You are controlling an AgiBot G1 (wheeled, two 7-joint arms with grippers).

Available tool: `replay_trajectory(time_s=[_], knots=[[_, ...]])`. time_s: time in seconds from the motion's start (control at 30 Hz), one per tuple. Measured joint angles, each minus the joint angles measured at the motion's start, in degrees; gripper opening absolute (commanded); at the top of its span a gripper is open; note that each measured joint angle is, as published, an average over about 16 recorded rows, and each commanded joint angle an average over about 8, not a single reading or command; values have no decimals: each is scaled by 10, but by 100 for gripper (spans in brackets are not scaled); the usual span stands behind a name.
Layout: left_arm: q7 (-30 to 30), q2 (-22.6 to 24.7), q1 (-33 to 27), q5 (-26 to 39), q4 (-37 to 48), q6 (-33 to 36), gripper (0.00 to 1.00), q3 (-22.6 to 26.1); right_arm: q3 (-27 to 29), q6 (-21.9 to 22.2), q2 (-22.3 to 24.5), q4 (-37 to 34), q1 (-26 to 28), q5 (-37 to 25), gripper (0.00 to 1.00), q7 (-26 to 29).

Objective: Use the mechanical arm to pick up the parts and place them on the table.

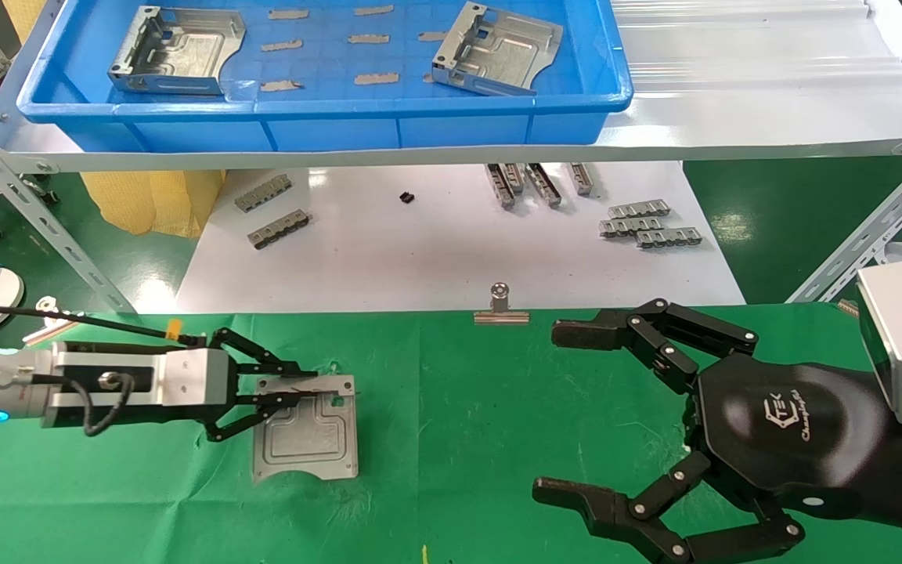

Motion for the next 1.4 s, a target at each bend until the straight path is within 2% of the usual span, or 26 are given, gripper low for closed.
replay_trajectory(time_s=[0.33, 0.63, 0.87, 1.1, 1.4], knots=[[25, 10, -15, -14, 53, 25, 100, -9, 0, 0, 0, 0, 0, 0, 100, 0], [-35, -2, -13, -54, 100, 72, 100, -34, 0, 0, 0, 0, 0, 0, 100, 0], [-79, -9, -6, -76, 119, 83, 100, -46, 0, 0, 0, 0, 0, 0, 100, 0], [-102, -17, 8, -87, 94, 82, 100, -56, 0, 0, 0, 0, 0, 0, 100, 0], [-162, -40, 45, -112, 6, 75, 100, -80, 0, 0, 0, 0, 0, 0, 100, 0]])
